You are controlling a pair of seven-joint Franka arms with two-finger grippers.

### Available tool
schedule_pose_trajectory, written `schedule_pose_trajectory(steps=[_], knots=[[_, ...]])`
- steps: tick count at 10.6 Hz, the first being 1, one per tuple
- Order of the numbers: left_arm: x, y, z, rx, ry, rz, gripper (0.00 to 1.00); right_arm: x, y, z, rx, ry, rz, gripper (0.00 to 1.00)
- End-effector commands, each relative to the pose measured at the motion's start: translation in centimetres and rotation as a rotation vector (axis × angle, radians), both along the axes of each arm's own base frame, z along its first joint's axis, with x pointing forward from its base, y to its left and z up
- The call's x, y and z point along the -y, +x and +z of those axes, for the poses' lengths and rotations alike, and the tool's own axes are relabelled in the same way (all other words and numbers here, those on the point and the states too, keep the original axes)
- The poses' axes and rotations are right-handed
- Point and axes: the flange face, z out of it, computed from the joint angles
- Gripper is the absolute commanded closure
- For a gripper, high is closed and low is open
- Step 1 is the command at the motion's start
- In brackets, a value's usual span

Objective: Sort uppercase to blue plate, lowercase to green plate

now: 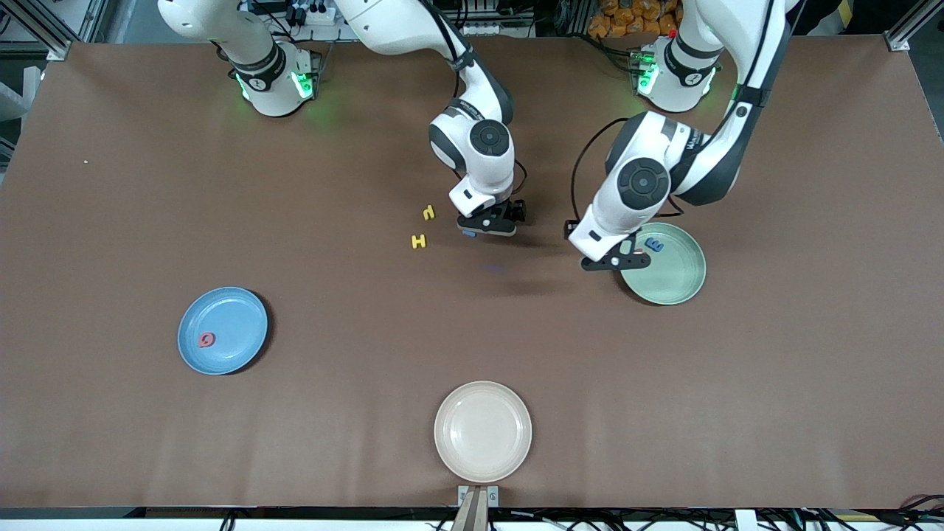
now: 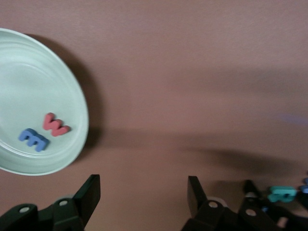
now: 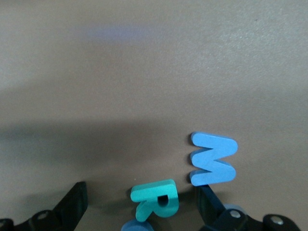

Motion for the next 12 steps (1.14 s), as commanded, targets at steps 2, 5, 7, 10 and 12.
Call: schedule_pose_trajectory(steps=[2, 5, 7, 10, 12], knots=[[0.8, 1.1, -0.3, -0.01, -0.028, 0.042, 0.18, 0.9, -0.6, -0.4, -0.008, -0.087, 0.055, 0.0], [-0.1, 1.6, -0.3, -0.014, -0.026, 0.053, 0.18, 0.7, -0.3, 0.1, -0.003, -0.077, 0.045, 0.0], [-0.5, 1.9, -0.2, -0.014, -0.026, 0.062, 0.18, 0.8, 0.4, 0.4, 0.015, -0.075, 0.036, 0.0], [-0.5, 1.8, -0.5, -0.018, -0.024, 0.059, 0.17, 0.8, 0.6, 0.4, 0.021, -0.073, 0.033, 0.0], [-0.5, 1.7, -0.7, -0.022, -0.021, 0.06, 0.17, 0.9, 0.7, 0.4, 0.02, -0.073, 0.029, 0.0]])
